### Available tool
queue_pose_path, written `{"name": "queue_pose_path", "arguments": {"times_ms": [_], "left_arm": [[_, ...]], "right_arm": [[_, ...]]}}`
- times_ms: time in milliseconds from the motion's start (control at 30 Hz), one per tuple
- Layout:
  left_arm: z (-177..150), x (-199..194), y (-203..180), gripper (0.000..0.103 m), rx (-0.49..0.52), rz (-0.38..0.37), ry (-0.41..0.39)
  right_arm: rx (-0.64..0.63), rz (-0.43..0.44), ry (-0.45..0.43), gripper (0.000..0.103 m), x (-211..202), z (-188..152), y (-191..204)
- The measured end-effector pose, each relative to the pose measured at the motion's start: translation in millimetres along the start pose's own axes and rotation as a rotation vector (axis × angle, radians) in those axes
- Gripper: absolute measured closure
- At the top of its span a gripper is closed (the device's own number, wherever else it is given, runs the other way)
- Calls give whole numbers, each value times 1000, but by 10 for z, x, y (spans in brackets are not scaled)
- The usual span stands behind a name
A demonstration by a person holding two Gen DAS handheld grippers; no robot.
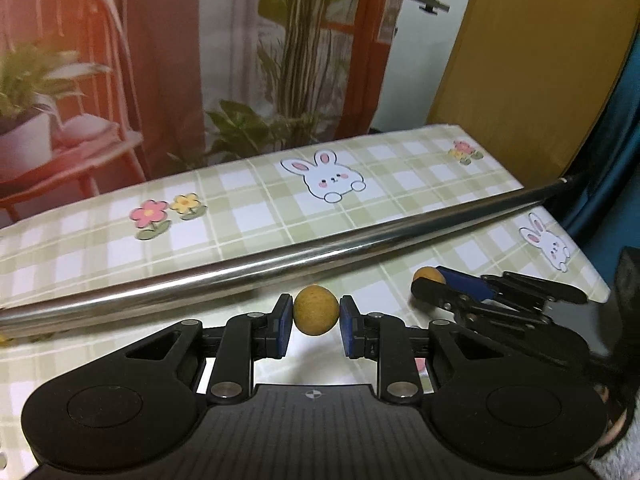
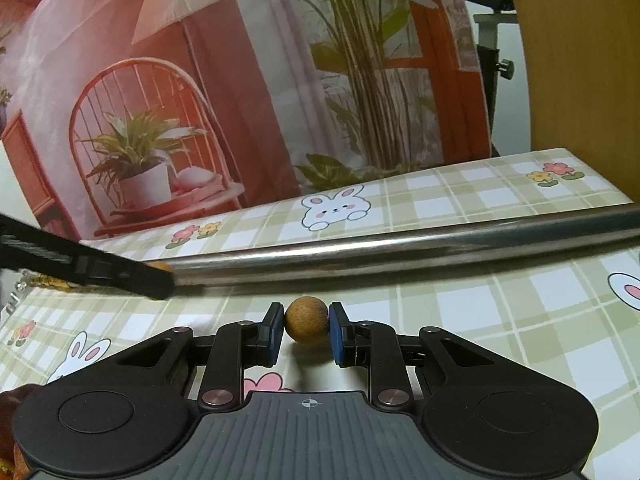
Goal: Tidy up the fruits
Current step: 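Grasp one longan with left while right grasps the other longan, then carry both longans over the plate with both tools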
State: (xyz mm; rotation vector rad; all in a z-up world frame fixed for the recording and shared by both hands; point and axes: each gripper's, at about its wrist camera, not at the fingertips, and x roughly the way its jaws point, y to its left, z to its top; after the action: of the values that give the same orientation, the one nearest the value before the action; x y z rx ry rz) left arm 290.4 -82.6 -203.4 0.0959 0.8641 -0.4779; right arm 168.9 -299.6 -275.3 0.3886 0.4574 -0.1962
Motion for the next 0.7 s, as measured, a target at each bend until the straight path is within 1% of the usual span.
{"name": "queue_pose_path", "arguments": {"times_ms": [67,133,200,267,367,533,700], "left_arm": [[-59,-167,3,77,-11,4,-21],[-117,-337,11,77,-29,5,-43],[-176,-501,8,77,-49,4,-66],[-238,-648,-4,77,-62,5,-88],[-336,-851,-20,77,-65,10,-112],[-510,-1106,-79,76,-56,24,-138],[-682,-1291,-142,76,-72,16,-162]], "right_arm": [[4,-15,0,81,-17,9,-2],[8,-6,20,81,-32,13,2],[2,-4,21,81,-109,13,44],[10,3,8,81,-229,28,96],[35,36,-21,81,-453,49,185],[12,65,-38,81,-772,54,369],[-15,100,-50,81,-1028,25,568]]}}
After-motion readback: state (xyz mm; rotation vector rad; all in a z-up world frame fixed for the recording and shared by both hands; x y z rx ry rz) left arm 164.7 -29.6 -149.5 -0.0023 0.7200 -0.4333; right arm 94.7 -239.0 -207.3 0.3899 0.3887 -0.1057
